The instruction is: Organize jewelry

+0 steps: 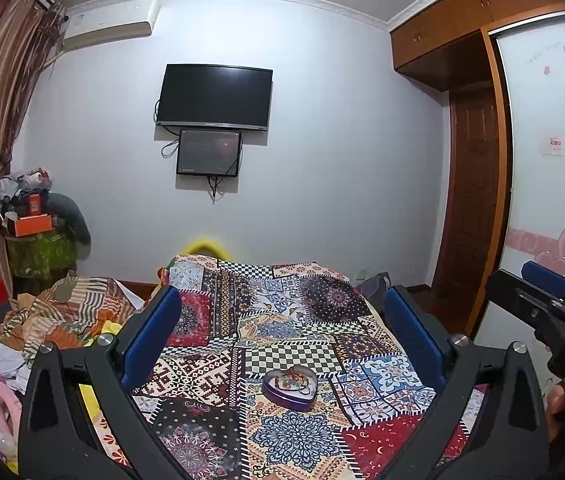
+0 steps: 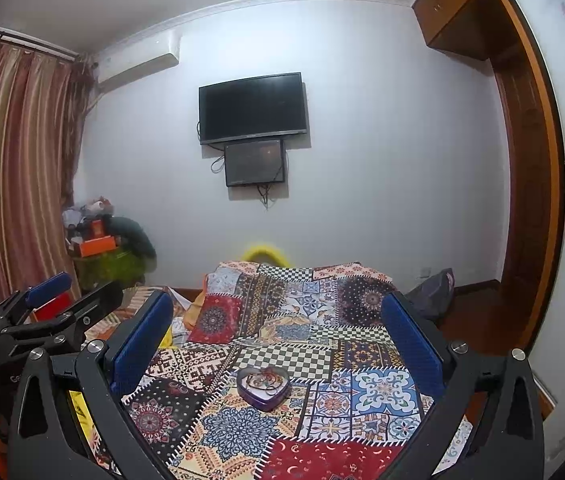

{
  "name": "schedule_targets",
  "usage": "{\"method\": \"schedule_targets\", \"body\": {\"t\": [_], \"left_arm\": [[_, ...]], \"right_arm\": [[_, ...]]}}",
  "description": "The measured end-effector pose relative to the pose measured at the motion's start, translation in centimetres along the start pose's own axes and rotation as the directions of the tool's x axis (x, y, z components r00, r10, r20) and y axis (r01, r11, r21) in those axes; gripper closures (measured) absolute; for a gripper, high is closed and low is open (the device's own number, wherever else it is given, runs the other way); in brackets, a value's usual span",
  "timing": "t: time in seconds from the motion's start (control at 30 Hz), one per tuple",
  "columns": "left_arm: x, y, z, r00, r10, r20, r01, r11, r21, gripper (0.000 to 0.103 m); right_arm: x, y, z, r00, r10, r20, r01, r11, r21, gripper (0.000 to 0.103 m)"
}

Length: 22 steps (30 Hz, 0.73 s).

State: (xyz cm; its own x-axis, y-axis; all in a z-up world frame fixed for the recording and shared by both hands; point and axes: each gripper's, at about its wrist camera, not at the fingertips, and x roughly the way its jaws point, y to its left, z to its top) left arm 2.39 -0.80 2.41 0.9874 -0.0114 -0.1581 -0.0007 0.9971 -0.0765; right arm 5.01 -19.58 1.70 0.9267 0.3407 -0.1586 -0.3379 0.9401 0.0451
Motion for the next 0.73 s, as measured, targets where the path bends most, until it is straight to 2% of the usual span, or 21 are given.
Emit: {"method": "schedule_targets", "body": {"t": [0.73], "left_arm": [[0.63, 0.5, -0.18, 0.999, -0.026, -0.019, 0.025, 1.0, -0.016, 0.001]], "right_arm": [[0.59, -0.35, -0.54, 1.0, -0.013, -0.023, 0.013, 1.0, 0.008, 0.0]]}}
